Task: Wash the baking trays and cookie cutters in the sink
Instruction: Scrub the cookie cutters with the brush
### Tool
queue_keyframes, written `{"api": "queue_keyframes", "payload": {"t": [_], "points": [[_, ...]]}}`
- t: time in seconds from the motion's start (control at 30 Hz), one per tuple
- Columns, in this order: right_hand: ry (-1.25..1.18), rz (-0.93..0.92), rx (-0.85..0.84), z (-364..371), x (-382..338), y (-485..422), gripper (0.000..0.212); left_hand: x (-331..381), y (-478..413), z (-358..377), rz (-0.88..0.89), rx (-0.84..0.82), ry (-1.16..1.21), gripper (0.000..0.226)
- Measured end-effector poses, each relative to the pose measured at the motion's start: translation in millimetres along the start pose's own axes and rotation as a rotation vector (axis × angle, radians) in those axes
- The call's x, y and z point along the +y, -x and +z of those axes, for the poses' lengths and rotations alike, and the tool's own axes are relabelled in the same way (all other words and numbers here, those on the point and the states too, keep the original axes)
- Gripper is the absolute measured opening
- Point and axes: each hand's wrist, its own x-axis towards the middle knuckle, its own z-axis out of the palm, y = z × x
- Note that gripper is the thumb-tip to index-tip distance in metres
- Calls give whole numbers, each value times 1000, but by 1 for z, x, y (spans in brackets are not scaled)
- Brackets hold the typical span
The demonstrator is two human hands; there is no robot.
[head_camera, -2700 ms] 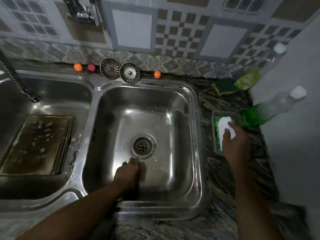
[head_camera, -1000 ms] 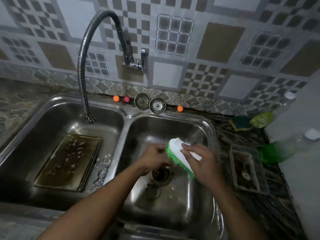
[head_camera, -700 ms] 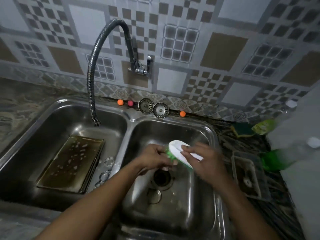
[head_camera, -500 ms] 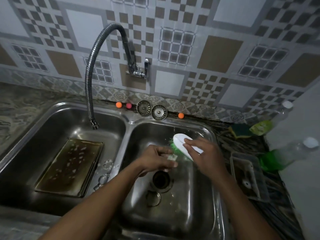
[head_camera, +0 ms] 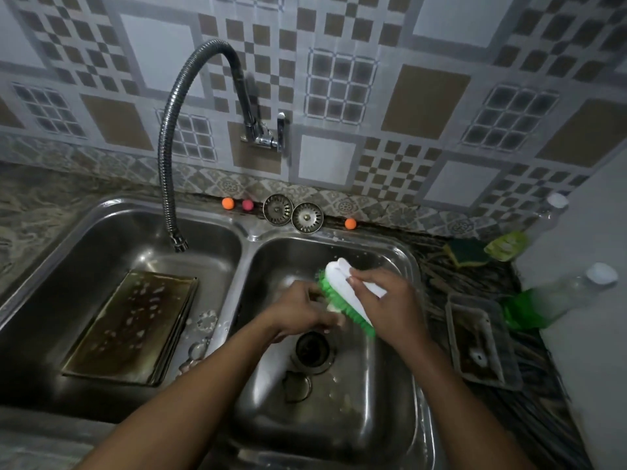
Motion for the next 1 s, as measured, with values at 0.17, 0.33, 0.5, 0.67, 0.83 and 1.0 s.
{"api": "queue_keyframes", "payload": {"t": [0.17,0.33,0.5,0.67,0.83,1.0], "points": [[-89,178,-19,-7,16,7,12,-6,7,-15,45,3,164,51],[-111,122,-37,-3,8,9,12,-14,4,-12,97,-36,-28,47],[18,131,-61,-2,18,-9,13,-15,3,-5,29,0,123,88],[-164,212,22,3,10,13,14,-12,8,-1,8,28,542,60],[-187,245,31,7,14,27,14,-25,6,11,-53,73,833,57],[-76,246,-27,5,18,29,9,-24,8,17,-76,67,778,62]]}}
